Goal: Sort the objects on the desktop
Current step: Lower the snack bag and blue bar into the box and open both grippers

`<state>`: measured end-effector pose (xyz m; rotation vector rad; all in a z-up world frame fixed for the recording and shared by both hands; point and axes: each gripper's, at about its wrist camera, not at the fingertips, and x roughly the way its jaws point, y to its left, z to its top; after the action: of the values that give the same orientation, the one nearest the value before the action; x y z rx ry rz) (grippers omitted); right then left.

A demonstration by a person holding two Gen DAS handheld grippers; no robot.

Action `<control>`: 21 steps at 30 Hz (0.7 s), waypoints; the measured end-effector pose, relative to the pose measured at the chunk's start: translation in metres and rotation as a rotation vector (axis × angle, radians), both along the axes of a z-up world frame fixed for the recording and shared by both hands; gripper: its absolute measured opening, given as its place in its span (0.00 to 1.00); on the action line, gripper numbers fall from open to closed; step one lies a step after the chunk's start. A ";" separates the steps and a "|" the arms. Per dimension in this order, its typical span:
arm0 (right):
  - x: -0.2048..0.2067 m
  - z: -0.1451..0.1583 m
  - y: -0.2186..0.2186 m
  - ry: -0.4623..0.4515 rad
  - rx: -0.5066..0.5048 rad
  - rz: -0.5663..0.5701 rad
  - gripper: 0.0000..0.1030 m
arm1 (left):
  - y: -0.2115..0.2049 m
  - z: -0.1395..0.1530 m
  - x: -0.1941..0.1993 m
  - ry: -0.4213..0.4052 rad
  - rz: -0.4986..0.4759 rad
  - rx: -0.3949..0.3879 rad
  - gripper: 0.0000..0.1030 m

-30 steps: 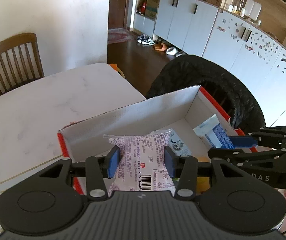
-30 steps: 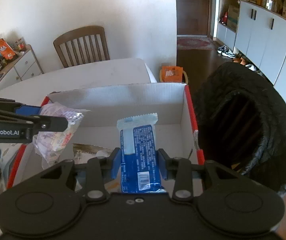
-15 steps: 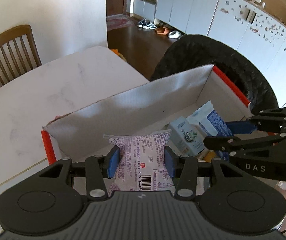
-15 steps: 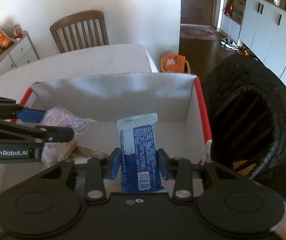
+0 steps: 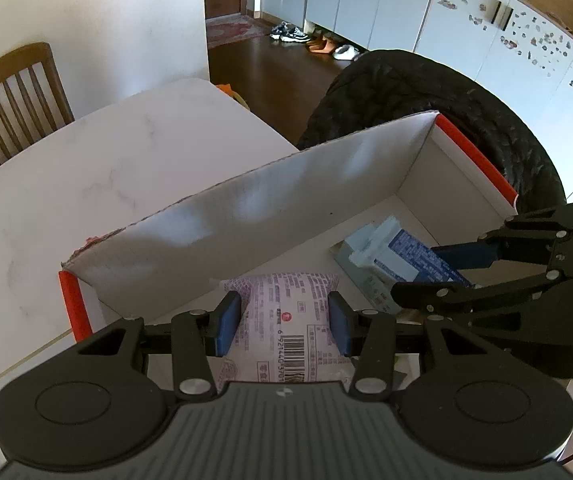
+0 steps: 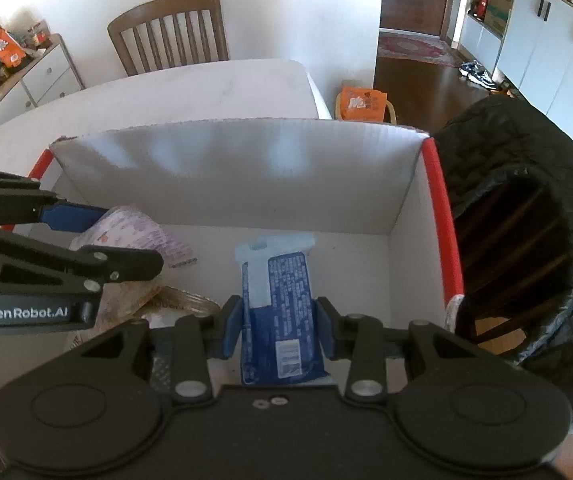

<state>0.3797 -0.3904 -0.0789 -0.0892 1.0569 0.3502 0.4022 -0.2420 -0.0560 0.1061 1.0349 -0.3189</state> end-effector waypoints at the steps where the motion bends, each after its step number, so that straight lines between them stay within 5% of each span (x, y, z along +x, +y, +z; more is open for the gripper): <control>1: 0.000 -0.001 0.001 0.003 -0.003 0.003 0.36 | 0.000 0.000 0.001 0.001 0.000 -0.001 0.44; 9: 0.001 -0.004 0.001 0.009 0.002 0.008 0.37 | 0.005 0.000 0.001 0.013 0.021 -0.022 0.46; 14: 0.005 -0.002 0.002 0.009 -0.005 0.003 0.40 | 0.009 0.002 -0.003 0.001 0.032 -0.042 0.67; 21: 0.009 0.002 -0.002 0.007 0.016 -0.007 0.47 | 0.014 0.010 -0.010 -0.012 0.035 -0.077 0.68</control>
<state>0.3884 -0.3921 -0.0771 -0.0700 1.0612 0.3530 0.3925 -0.2280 -0.0457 0.0208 1.0099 -0.3254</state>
